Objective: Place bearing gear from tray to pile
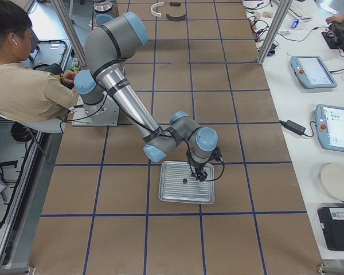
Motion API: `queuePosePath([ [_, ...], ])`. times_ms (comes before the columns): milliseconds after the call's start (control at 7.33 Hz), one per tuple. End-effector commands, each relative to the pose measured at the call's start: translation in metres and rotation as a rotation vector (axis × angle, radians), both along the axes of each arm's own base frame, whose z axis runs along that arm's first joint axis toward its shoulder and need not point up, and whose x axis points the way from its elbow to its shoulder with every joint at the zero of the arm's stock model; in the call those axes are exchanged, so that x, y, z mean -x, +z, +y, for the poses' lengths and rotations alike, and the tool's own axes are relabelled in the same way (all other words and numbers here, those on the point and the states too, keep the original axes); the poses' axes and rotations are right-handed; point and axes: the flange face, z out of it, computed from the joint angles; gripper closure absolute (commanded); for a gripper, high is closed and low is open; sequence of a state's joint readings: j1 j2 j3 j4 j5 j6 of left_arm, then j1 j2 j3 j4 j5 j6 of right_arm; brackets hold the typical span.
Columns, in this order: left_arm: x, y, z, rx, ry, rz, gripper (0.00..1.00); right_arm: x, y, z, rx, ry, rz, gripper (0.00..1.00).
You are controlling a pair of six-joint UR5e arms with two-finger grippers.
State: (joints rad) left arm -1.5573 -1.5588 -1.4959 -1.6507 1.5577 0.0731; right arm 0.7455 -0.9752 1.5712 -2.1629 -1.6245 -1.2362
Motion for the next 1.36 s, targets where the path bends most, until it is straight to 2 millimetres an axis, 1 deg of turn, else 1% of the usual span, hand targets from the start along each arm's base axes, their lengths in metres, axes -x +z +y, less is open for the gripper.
queuePosePath([
  [0, -0.0002, 0.0003, -0.0019, 0.013, 0.001, -0.001, 0.0, 0.0034, -0.008, -0.0016, 0.006, 0.006, 0.009, 0.22],
  [136, -0.0001, 0.0003, -0.0019, 0.013, 0.001, 0.001, 0.0, 0.0036, -0.008, -0.0013, 0.004, 0.006, 0.011, 0.25],
  [409, -0.0001, 0.0003, -0.0019, 0.013, 0.001, 0.001, 0.0, 0.0039, -0.0078, -0.0012, 0.002, 0.019, 0.014, 0.47],
  [955, -0.0002, 0.0003, -0.0019, 0.013, 0.001, -0.001, 0.0, 0.0039, -0.0119, -0.0014, 0.0, 0.017, 0.009, 0.73],
  [1091, -0.0001, 0.0003, -0.0019, 0.013, 0.001, 0.001, 0.0, 0.0049, -0.0059, -0.0023, 0.007, 0.0, 0.017, 0.82],
  [1227, -0.0002, 0.0003, -0.0019, 0.013, 0.0, -0.001, 0.0, 0.0025, -0.0071, -0.0027, 0.001, 0.002, 0.013, 0.91],
])
